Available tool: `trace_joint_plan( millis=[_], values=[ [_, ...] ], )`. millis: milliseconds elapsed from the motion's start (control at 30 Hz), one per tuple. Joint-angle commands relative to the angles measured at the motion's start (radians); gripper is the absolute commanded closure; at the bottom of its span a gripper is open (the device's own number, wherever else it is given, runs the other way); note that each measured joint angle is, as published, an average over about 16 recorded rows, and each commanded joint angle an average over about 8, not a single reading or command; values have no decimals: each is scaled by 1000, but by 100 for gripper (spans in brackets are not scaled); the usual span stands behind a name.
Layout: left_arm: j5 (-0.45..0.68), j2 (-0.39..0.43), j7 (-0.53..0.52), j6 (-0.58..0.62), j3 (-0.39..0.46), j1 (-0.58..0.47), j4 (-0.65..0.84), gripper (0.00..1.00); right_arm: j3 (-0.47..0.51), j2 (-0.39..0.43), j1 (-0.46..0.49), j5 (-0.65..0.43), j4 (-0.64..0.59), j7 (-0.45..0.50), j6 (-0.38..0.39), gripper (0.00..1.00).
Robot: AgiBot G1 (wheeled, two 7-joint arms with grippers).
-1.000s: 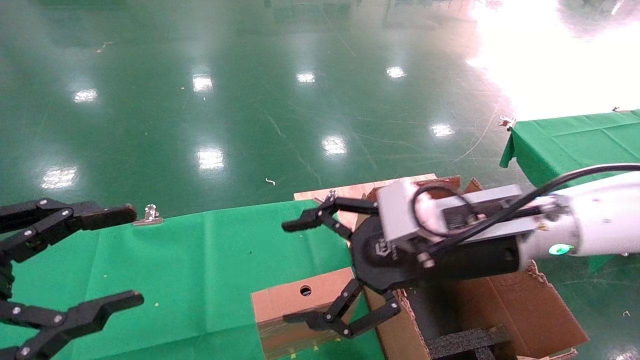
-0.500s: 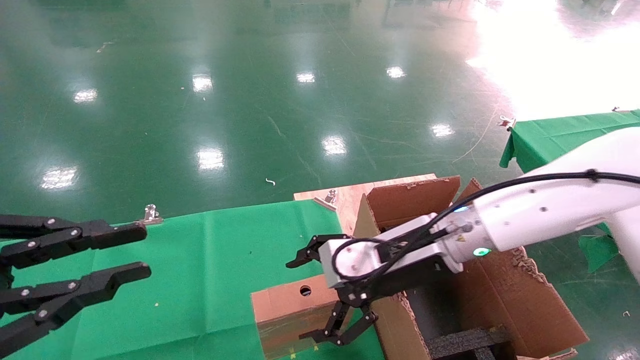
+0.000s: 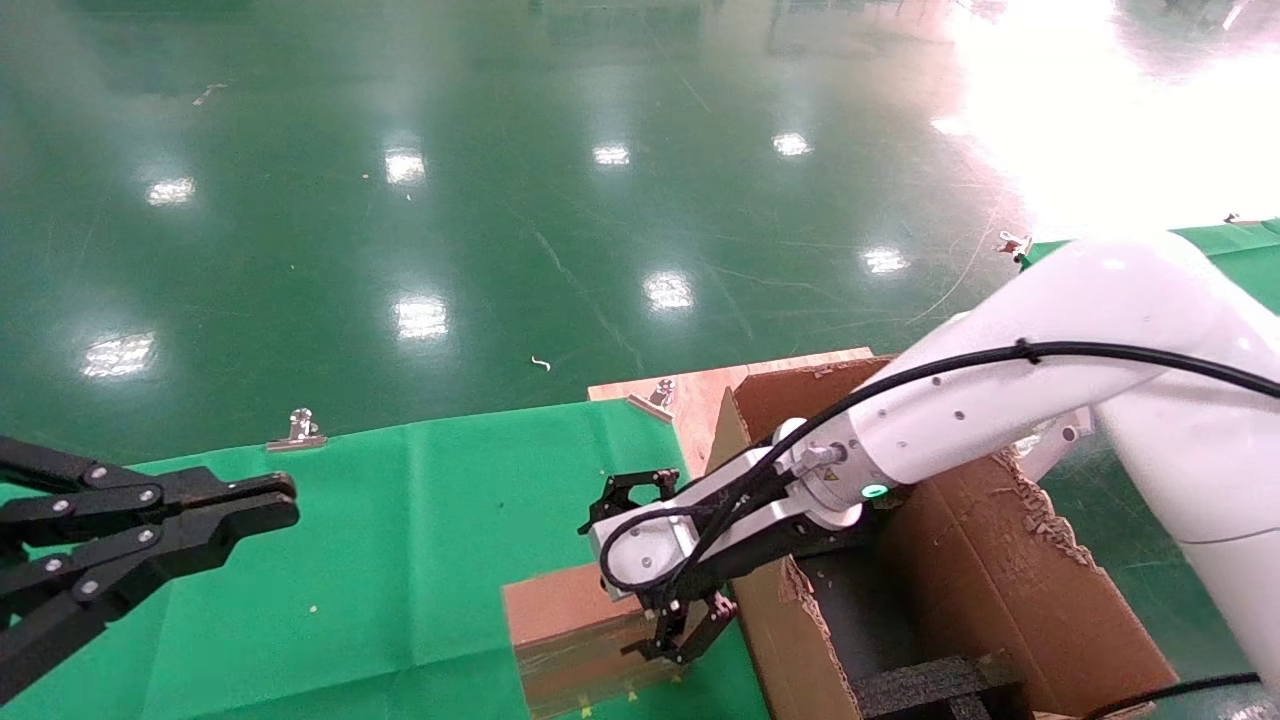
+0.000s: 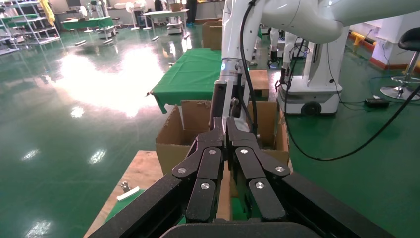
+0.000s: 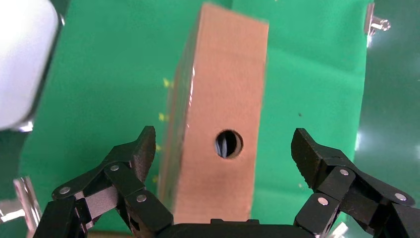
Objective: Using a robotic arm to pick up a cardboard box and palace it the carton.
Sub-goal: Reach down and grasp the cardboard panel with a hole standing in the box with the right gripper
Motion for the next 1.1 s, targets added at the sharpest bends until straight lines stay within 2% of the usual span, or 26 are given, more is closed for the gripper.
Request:
trace_joint_plan(
  millis=[33, 67, 133, 300, 333, 400, 1100],
  values=[
    [0, 0, 0, 0, 0, 0, 0, 0, -15, -10, 9, -31, 13, 5, 0, 0],
    [0, 0, 0, 0, 0, 0, 0, 0, -19, -14, 11, -37, 14, 5, 0, 2],
    [0, 0, 0, 0, 0, 0, 0, 0, -26, -19, 14, -46, 17, 5, -1, 18],
    [0, 0, 0, 0, 0, 0, 0, 0, -42, -25, 22, -67, 25, 2, -3, 80],
    [0, 0, 0, 0, 0, 0, 0, 0, -44, -26, 24, -72, 27, 1, -4, 90],
    [0, 0, 0, 0, 0, 0, 0, 0, -49, -28, 26, -79, 30, -1, -4, 100],
    [-1, 0, 0, -1, 0, 0, 0, 0, -43, -25, 23, -69, 26, 0, -4, 100]
  ],
)
